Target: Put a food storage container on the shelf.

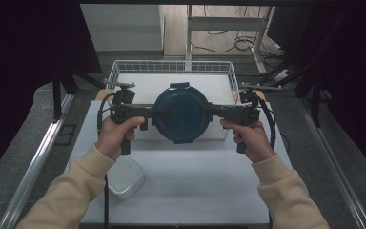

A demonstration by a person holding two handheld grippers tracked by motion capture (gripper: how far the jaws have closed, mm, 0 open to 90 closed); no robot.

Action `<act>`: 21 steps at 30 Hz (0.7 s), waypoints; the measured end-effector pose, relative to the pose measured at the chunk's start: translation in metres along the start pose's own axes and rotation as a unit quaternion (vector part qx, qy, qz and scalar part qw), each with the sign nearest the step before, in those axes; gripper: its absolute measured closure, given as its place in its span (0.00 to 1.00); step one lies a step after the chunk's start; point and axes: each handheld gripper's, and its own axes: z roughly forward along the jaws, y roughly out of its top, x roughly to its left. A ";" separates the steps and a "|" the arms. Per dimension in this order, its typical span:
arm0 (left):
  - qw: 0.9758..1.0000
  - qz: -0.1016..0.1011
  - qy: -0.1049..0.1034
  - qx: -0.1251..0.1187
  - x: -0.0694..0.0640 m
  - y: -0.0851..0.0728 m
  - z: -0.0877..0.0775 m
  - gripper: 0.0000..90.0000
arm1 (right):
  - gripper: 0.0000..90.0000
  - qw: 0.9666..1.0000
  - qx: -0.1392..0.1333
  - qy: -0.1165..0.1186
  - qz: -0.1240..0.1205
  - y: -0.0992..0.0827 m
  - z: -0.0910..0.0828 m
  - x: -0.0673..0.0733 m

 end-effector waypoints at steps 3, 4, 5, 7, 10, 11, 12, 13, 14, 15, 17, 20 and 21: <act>1.000 -0.001 0.002 -0.002 0.002 0.011 0.000 0.41 | 0.55 1.000 -0.001 0.002 0.002 0.008 0.003 -0.002; 1.000 -0.001 0.001 -0.001 0.004 0.015 0.000 0.41 | 0.55 1.000 -0.001 0.002 0.001 0.010 0.005 -0.003; 1.000 0.001 0.001 0.001 0.006 0.019 0.000 0.41 | 0.55 1.000 -0.001 0.002 0.004 0.013 0.006 -0.003; 1.000 -0.002 -0.001 0.007 0.011 0.028 0.001 0.40 | 0.55 1.000 -0.001 0.000 0.007 0.018 0.010 -0.005; 1.000 -0.003 0.000 0.009 0.015 0.041 0.001 0.40 | 0.55 1.000 -0.001 -0.002 0.009 0.027 0.015 -0.007; 1.000 -0.003 0.000 0.009 0.016 0.045 0.001 0.40 | 0.55 1.000 -0.001 -0.001 0.012 0.030 0.016 -0.008; 1.000 -0.002 0.000 0.009 0.018 0.048 0.001 0.40 | 0.55 1.000 -0.002 -0.001 0.013 0.033 0.018 -0.009; 1.000 -0.001 0.000 0.008 0.019 0.052 0.001 0.40 | 0.55 1.000 -0.001 -0.001 0.013 0.036 0.019 -0.010; 1.000 -0.005 -0.001 0.006 0.020 0.055 0.001 0.40 | 0.55 1.000 -0.002 -0.002 0.014 0.040 0.021 -0.010; 1.000 -0.006 -0.002 0.004 0.022 0.059 0.002 0.40 | 0.55 1.000 -0.003 -0.002 0.014 0.043 0.022 -0.011; 1.000 -0.009 -0.005 0.007 0.026 0.065 0.004 0.40 | 0.55 1.000 -0.001 -0.004 0.013 0.050 0.025 -0.014; 1.000 -0.012 -0.007 0.008 0.032 0.075 0.007 0.40 | 0.55 1.000 0.003 -0.006 0.016 0.060 0.028 -0.019; 1.000 -0.013 -0.007 0.009 0.034 0.078 0.008 0.40 | 0.55 1.000 0.003 -0.007 0.017 0.063 0.030 -0.020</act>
